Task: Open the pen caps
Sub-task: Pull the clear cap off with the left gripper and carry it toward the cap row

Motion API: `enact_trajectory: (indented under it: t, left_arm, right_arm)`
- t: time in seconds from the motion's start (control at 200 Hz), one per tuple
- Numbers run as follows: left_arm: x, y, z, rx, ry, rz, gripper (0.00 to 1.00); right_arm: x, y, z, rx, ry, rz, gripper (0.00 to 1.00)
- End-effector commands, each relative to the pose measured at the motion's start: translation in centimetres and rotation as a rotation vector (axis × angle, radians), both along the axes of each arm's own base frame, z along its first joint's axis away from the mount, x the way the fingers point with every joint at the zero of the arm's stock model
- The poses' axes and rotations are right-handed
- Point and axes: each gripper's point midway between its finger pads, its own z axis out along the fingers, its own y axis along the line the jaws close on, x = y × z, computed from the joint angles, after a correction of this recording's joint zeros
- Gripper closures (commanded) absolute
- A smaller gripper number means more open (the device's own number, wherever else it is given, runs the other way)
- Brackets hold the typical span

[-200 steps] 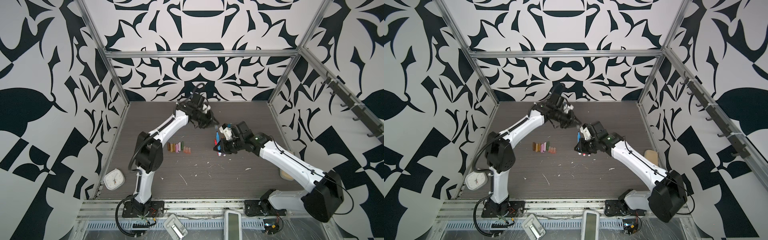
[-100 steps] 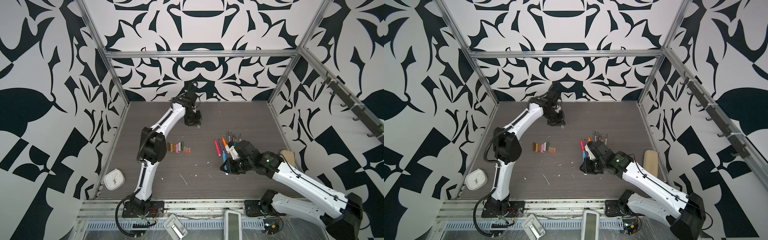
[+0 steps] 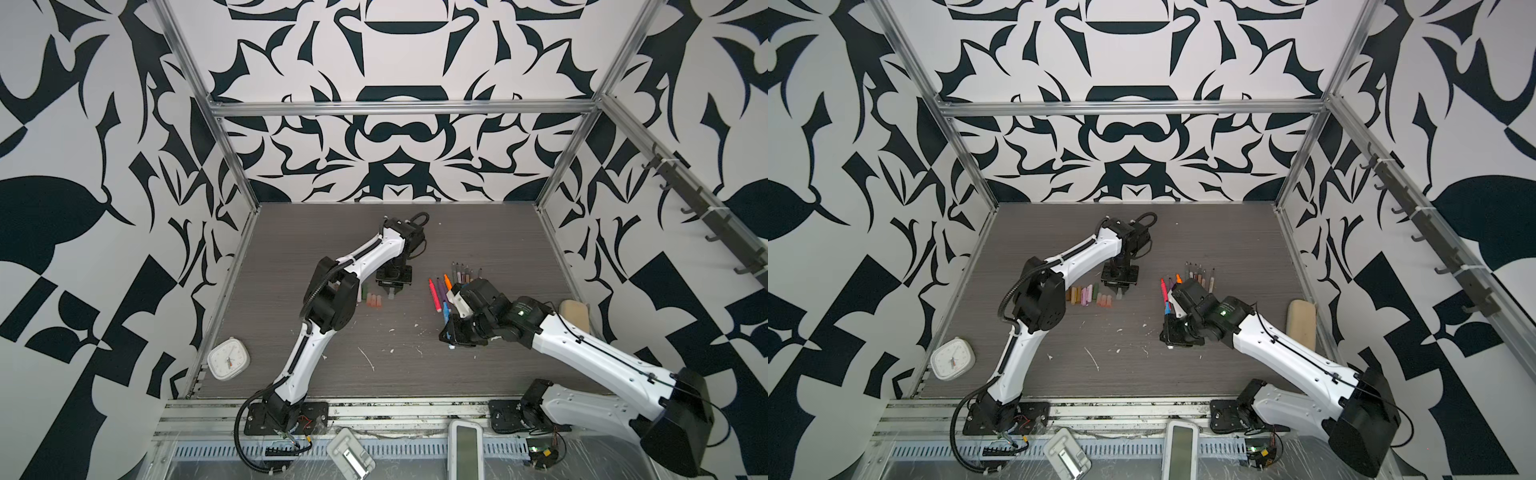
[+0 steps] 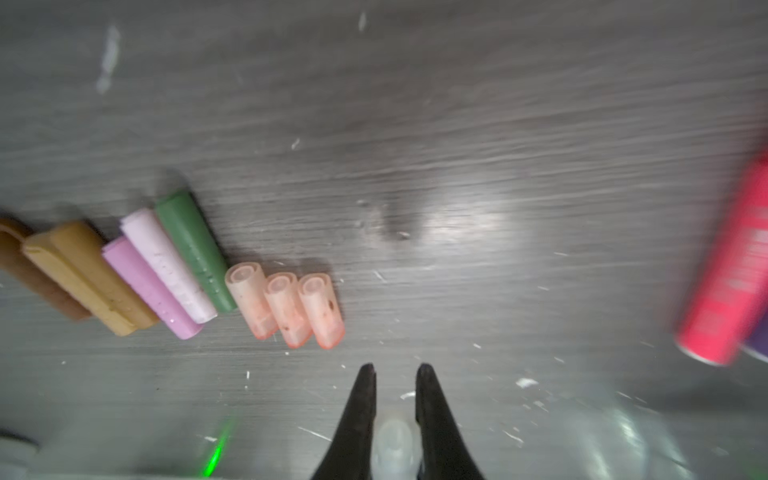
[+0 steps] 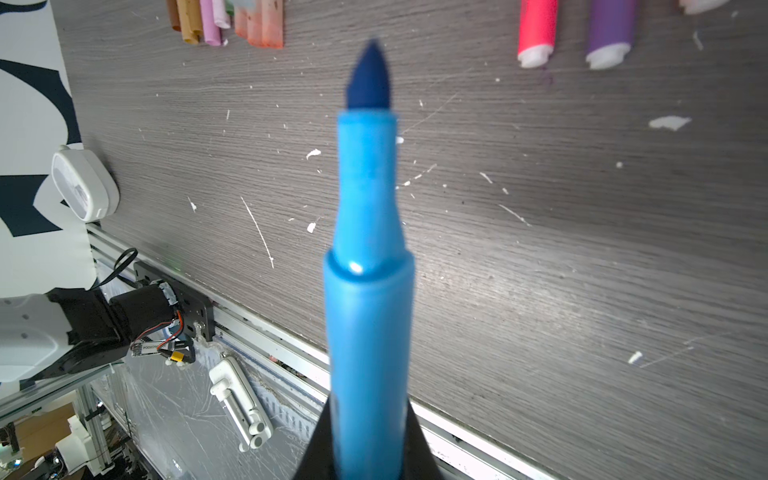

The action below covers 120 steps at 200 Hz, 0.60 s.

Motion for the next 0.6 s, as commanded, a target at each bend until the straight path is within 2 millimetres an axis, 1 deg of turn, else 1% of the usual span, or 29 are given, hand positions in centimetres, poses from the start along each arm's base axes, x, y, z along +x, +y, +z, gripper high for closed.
enact_trajectory:
  t: [0.0,0.18,0.53,0.595]
  left_arm:
    - [-1.6,1.7,-1.1,0.106,0.05,0.003,1.0]
    - [-0.8,1.4,-1.8,0.126,0.024,0.006,1.0]
    - [-1.2,1.8,-3.6,0.242,0.038,-0.041,1.0]
    - [-1.1,2.1,-3.7,0.259,0.032,-0.043,0.95]
  right_arm:
    - [0.6,0.5,2.0,0.028,-0.05,0.029,1.0]
    - [0.7,-0.1,2.4,0.019,-0.058,0.027,1.0]
    - [0.7,-1.1,2.8,0.013,-0.068,0.008,1.0]
    - [0.6,-1.1,2.8,0.017,-0.068,0.009,1.0]
